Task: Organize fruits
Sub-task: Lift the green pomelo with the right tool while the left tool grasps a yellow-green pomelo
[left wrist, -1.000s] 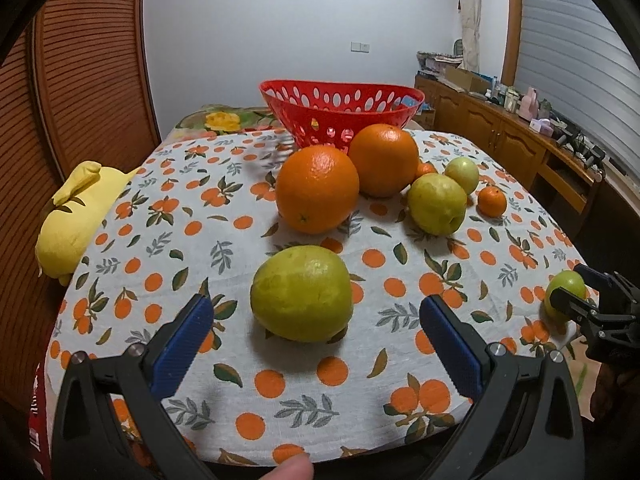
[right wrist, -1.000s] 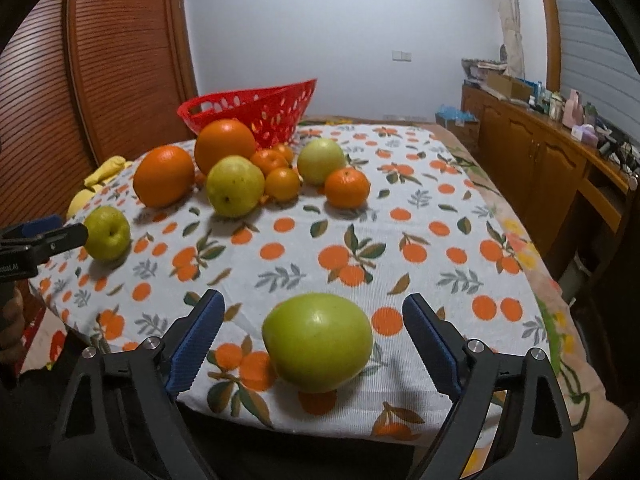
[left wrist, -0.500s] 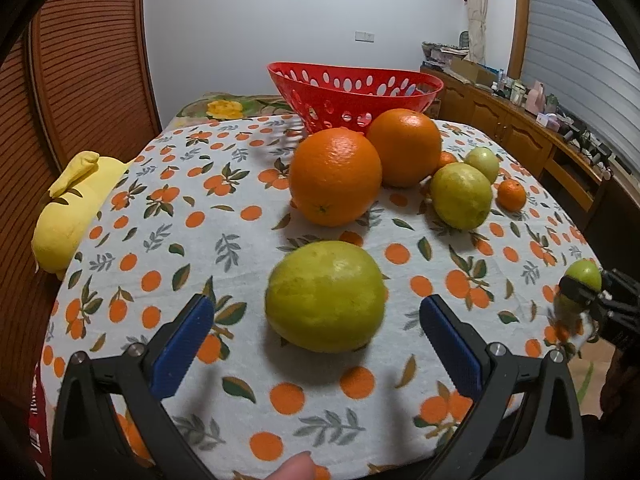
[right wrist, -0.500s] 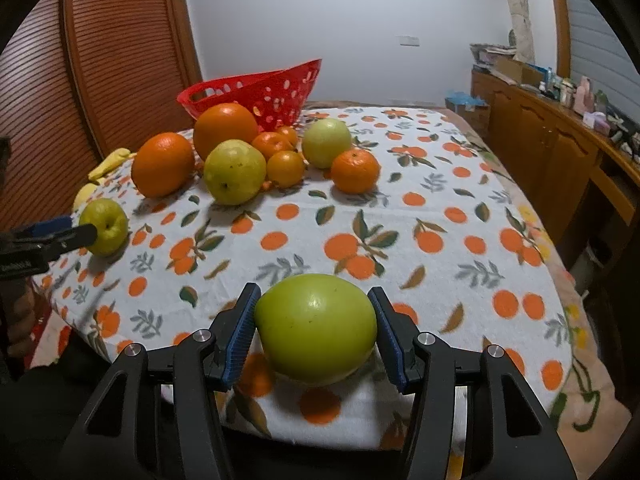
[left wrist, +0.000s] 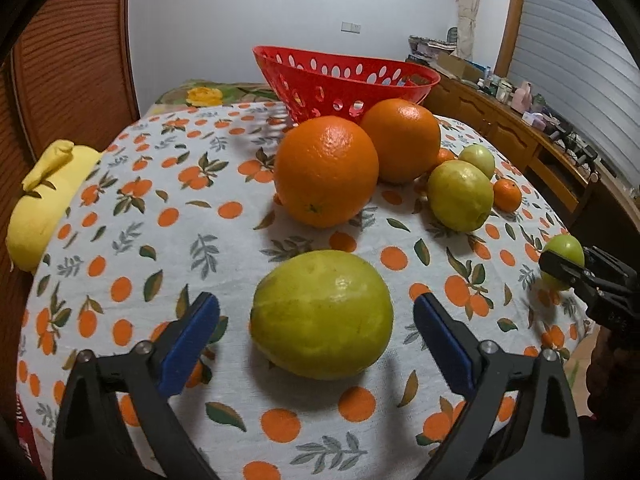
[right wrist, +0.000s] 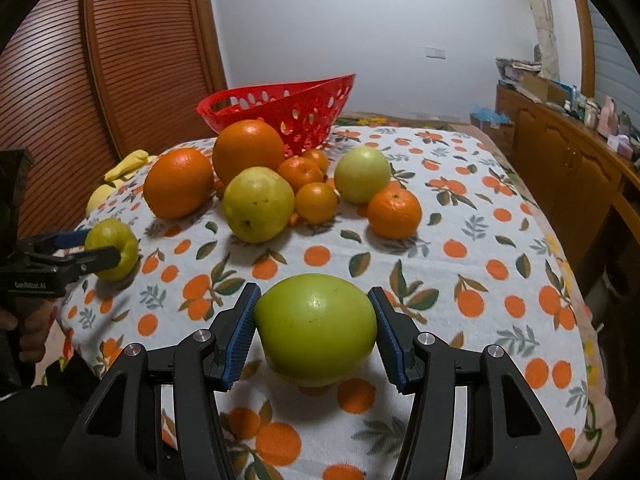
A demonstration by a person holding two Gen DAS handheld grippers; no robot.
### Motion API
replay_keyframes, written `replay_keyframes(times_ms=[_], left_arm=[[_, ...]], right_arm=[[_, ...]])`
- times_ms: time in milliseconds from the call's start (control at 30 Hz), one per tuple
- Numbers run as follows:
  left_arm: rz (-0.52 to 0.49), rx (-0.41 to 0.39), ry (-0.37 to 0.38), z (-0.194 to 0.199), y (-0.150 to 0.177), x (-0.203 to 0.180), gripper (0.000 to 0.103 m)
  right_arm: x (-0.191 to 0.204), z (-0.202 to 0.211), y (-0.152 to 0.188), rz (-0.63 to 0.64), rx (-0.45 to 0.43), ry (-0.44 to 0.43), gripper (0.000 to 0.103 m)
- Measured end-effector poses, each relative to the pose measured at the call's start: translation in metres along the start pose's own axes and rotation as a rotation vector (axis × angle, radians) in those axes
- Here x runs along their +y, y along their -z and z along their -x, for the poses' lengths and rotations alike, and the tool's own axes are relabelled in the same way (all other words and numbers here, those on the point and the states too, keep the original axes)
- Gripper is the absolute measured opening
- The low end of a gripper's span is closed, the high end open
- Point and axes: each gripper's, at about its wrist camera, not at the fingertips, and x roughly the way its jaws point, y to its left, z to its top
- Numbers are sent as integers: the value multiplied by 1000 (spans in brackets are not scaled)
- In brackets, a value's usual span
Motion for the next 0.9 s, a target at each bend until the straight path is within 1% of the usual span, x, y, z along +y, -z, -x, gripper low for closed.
replay_keyframes(times_ms=[67,133,167,200,467,600,733,900], left_arm=[[4,13,3,-3,1,0,90],[3,16,6,-5,2,0,81],[7,15,5,-6,2,1,72],[13,11,16,-5,2,1,66],[13,-6,27,-2,-8,2,65],[2,-31,37,1,-22,2,65],[-28,-82,47,8,-41,0,65],[-44,-115,46,10,-64,0,65]], right_arm=[[0,-1,-4,-1,-6,-8,56],[2,-1,-8,1,-16,-14,56],[2,-1,-11,5,-23,-16,56],[3,-1,-14,9,-27,-18,56],[12,-4,-34,32,-47,-43,56],[18,-7,-51,57,-62,-50,56],[21,-11,-64,78,-72,-59,56],[21,-18,-82,96,-84,-63,56]])
